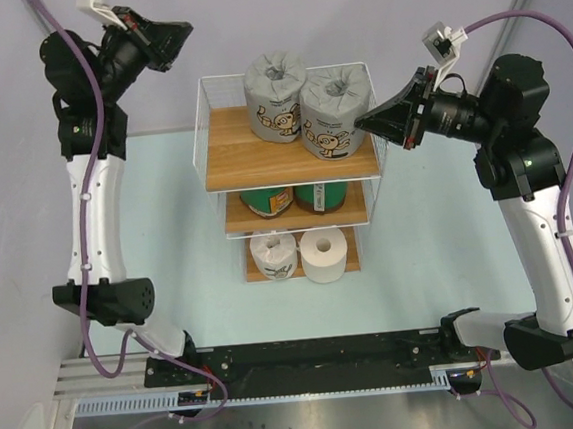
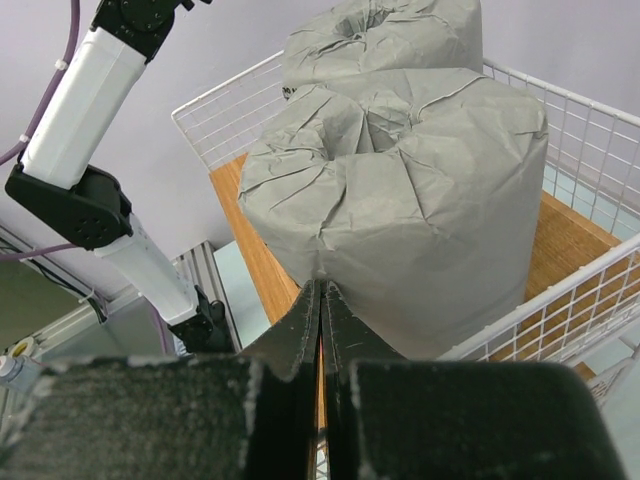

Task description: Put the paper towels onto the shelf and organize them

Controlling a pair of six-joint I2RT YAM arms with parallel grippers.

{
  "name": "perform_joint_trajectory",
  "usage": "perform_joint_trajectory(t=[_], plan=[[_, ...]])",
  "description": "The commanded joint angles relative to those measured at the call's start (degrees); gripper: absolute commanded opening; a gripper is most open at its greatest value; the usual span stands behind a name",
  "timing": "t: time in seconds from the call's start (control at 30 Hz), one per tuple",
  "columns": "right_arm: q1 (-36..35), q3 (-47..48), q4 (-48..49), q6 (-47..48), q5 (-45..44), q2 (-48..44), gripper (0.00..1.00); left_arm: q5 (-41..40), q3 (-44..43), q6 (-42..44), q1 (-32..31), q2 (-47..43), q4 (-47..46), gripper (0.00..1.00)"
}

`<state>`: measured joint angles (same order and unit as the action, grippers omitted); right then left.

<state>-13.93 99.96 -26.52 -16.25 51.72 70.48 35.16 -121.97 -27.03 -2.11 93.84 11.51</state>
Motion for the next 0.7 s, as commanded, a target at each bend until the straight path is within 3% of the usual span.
perform_joint_trajectory(t=[0.0, 0.3, 0.67], plan=[[-1.62, 1.72, -4.59, 1.57, -1.89, -0.08, 0.0, 0.79, -5.9, -0.48, -3.34, -0.51, -1.84, 0.0], [-3.73, 3.39, -7.05, 2.63, -4.53, 0.71, 0.0, -3.68, -13.46, 5.39, -10.28, 6.34, 3.77, 0.0], [-6.72, 3.84, -8.81, 3.95, -7.6, 0.89, 0.0, -7.21, -16.63, 9.36, -15.02, 11.27, 6.33, 0.0]])
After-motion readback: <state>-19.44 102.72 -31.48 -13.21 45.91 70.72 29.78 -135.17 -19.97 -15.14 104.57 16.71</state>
